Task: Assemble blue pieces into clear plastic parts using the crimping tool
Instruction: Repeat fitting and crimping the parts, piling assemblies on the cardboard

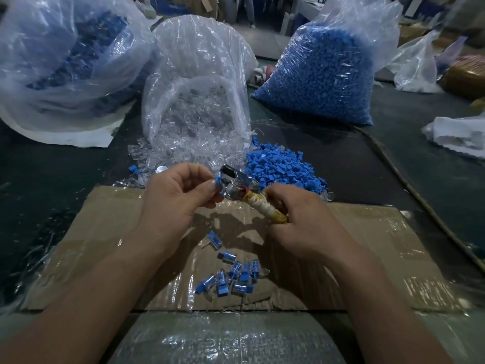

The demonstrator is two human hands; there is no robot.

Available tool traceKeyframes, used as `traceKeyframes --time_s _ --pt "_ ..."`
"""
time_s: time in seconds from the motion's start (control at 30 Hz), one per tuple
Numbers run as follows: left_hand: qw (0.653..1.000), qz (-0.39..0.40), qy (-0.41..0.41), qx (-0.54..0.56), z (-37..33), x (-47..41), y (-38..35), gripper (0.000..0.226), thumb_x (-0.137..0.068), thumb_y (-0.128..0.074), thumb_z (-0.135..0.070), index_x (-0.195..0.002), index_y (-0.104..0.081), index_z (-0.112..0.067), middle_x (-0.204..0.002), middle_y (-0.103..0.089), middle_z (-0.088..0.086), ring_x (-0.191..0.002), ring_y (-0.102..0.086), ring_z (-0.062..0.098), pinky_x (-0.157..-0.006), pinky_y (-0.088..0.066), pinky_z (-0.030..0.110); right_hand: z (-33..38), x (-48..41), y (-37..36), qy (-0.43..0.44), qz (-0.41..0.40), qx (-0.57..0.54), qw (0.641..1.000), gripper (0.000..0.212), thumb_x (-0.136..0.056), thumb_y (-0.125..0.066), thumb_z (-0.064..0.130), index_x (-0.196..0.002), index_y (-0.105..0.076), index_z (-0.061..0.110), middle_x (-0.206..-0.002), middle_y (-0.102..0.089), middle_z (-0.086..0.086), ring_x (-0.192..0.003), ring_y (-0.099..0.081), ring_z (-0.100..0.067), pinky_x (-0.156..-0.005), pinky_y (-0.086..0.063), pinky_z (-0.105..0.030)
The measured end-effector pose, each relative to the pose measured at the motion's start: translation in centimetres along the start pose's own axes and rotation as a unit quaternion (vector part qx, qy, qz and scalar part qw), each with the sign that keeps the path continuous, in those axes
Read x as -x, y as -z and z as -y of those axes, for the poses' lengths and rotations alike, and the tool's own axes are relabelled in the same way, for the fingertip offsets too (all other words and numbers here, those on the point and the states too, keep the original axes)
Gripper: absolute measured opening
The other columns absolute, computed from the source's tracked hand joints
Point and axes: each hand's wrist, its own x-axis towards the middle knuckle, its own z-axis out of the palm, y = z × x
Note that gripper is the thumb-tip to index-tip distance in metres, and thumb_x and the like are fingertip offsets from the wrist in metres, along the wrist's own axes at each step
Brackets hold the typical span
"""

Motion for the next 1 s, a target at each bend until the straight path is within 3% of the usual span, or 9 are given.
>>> traceKeyframes --time_s 0.17,0.3,0.5,0.63,0.8,0.9,1.0 --pt "0.999 -0.011 -0.021 -0.036 -0.1 0.2 -0.1 0.018 -0.08 -0.059 0.006 -0.074 -0.06 -0.011 -0.067 -0.064 0.005 -0.056 -0.062 0.004 -0.055 -0.049 0.011 0.3 0.1 -0.1 -0.002 -0.016 -0.017 1.0 0.021 -0.078 -0.064 0.018 -0.087 -0.049 0.031 -0.073 -0.048 0.018 -0.069 -0.044 0.003 -0.056 -0.028 -0.018" --pt "0.998 -0.019 -0.03 -0.049 -0.3 0.3 -0.3 0.019 -0.08 -0.059 0.008 -0.073 -0.059 -0.01 -0.066 -0.063 0.005 -0.053 -0.061 0.002 -0.053 -0.048 0.009 0.6 0.1 -0.1 -0.012 -0.013 -0.027 0.999 0.019 -0.078 -0.066 0.021 -0.088 -0.052 0.03 -0.075 -0.052 0.016 -0.071 -0.049 -0.002 -0.06 -0.038 -0.022" --pt "0.997 -0.03 -0.038 -0.065 -0.6 0.5 -0.1 0.018 -0.08 -0.059 0.005 -0.074 -0.06 -0.012 -0.068 -0.063 0.005 -0.055 -0.061 0.001 -0.054 -0.048 0.009 0.8 0.1 -0.4 -0.004 -0.033 -0.001 0.999 0.024 -0.078 -0.065 0.019 -0.085 -0.047 0.032 -0.071 -0.045 0.019 -0.067 -0.042 0.003 -0.056 -0.028 -0.017" --pt "0.996 -0.038 -0.029 -0.075 -0.4 0.2 -0.1 0.015 -0.08 -0.061 0.003 -0.075 -0.061 -0.012 -0.069 -0.064 0.006 -0.055 -0.061 0.002 -0.055 -0.049 0.01 0.3 -0.2 -0.8 -0.011 -0.032 0.018 0.999 0.023 -0.081 -0.065 0.024 -0.099 -0.053 0.029 -0.083 -0.046 0.016 -0.071 -0.037 0.005 -0.059 -0.027 -0.014" --pt "0.997 -0.069 -0.016 -0.018 -0.6 -0.2 0.5 0.014 -0.081 -0.06 0.0 -0.077 -0.062 -0.013 -0.062 -0.068 -0.003 -0.056 -0.064 0.004 -0.052 -0.048 0.011 -0.5 -0.2 0.1 -0.032 -0.02 0.004 0.999 0.036 -0.074 -0.069 0.02 -0.108 -0.059 0.027 -0.089 -0.053 0.014 -0.082 -0.048 -0.006 -0.072 -0.043 -0.028" --pt "1.0 -0.014 -0.011 0.019 -1.1 -0.2 1.2 0.008 -0.071 -0.064 -0.008 -0.074 -0.068 -0.015 -0.062 -0.068 0.0 -0.054 -0.062 0.008 -0.048 -0.047 0.015 -0.7 0.0 0.6 -0.047 0.002 -0.002 0.999 0.039 -0.068 -0.073 0.021 -0.105 -0.063 0.027 -0.085 -0.055 0.015 -0.081 -0.052 -0.006 -0.075 -0.048 -0.034" --pt "0.995 0.095 0.034 0.016 -1.4 0.3 1.2 0.012 -0.062 -0.065 -0.016 -0.069 -0.074 -0.021 -0.061 -0.067 0.004 -0.051 -0.058 0.009 -0.046 -0.047 0.016 -0.6 0.1 0.5 -0.047 0.028 0.001 0.999 0.037 -0.064 -0.078 0.035 -0.098 -0.063 0.03 -0.081 -0.054 0.017 -0.076 -0.049 0.001 -0.071 -0.046 -0.028"
